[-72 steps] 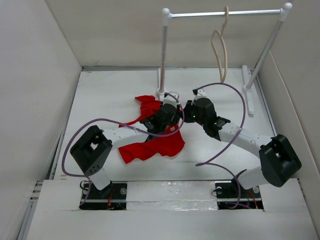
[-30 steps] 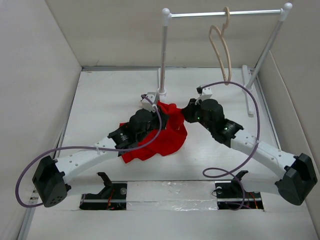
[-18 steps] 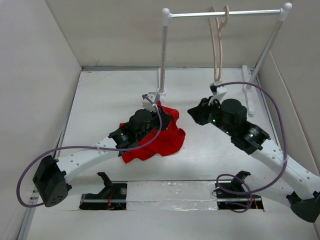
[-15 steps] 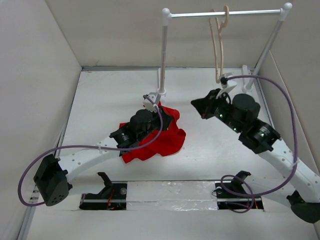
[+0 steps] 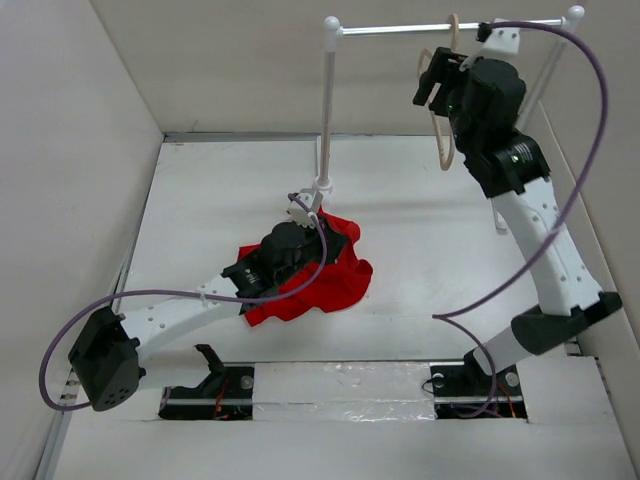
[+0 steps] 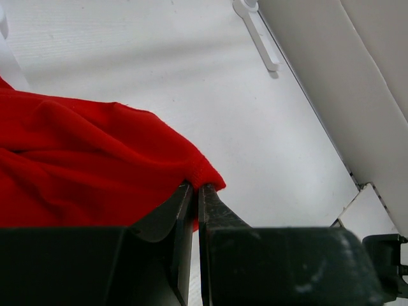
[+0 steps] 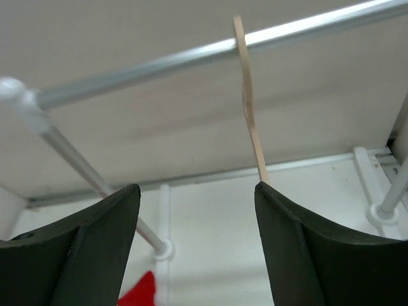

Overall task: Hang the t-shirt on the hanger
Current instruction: Pick up the hanger from the clothesline, then place the T-shirt on the hanger.

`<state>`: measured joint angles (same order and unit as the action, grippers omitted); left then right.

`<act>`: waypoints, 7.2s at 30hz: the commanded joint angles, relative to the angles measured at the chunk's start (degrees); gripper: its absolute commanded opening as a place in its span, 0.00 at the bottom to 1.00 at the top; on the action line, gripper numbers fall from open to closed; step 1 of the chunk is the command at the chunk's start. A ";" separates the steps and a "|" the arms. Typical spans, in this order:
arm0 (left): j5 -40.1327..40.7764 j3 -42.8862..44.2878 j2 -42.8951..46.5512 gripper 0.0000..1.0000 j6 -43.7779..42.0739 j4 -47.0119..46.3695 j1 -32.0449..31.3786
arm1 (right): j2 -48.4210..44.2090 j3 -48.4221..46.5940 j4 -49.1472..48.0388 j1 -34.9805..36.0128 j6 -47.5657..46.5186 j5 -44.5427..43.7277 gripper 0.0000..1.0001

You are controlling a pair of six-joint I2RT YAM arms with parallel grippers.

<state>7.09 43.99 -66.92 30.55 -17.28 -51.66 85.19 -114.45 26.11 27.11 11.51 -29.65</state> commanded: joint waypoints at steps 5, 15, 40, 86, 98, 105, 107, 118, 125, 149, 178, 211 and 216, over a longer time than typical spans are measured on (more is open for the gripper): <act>-1.03 -1.27 2.23 0.00 -0.13 -5.13 0.15 | 9.02 -8.76 11.07 -8.12 -3.16 4.59 0.72; -0.85 -1.01 2.23 0.00 -0.66 -4.87 0.15 | 11.49 -6.22 9.58 -11.12 -3.69 6.62 0.49; -0.41 -0.92 1.52 0.00 -0.40 -5.66 0.15 | 5.78 -1.48 2.20 -12.70 -4.74 10.48 0.00; -3.05 17.53 -16.49 0.00 -3.56 -7.51 16.77 | -48.71 51.61 14.85 12.35 10.99 32.46 0.00; -3.49 15.78 -14.47 0.00 -3.30 -6.90 16.77 | -44.93 53.29 10.46 12.87 9.15 30.10 0.00; -2.87 14.81 -13.33 0.00 -3.21 -6.54 16.77 | -44.67 50.82 9.75 12.88 7.21 26.83 0.00; -2.70 14.20 -12.98 0.00 -3.21 -6.72 16.77 | -44.15 50.47 8.96 12.88 6.86 27.54 0.00; -1.81 13.41 -10.17 0.00 -3.04 -5.66 16.77 | -43.18 47.48 5.80 12.88 5.28 27.71 0.00; -1.47 14.37 -8.15 0.00 -3.83 -4.61 14.83 | -39.31 51.79 1.58 15.68 7.21 31.85 0.00; -0.76 16.75 -3.84 0.00 -2.95 -0.75 16.94 | -42.39 55.04 3.35 18.41 10.11 34.31 0.00; 16.37 18.94 6.71 0.00 -5.93 4.53 14.66 | -38.16 46.42 -0.09 27.55 8.18 7.76 0.00; 11.11 21.40 7.59 0.00 -5.23 6.03 15.27 | -42.64 52.31 -0.27 32.04 8.09 22.00 0.00; 8.03 23.33 5.31 0.00 -5.06 7.87 15.27 | -39.49 51.00 -2.73 32.04 6.07 25.07 0.00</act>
<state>17.15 63.37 -61.04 25.19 -7.35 -36.62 43.70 -62.57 26.11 58.67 19.09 -8.45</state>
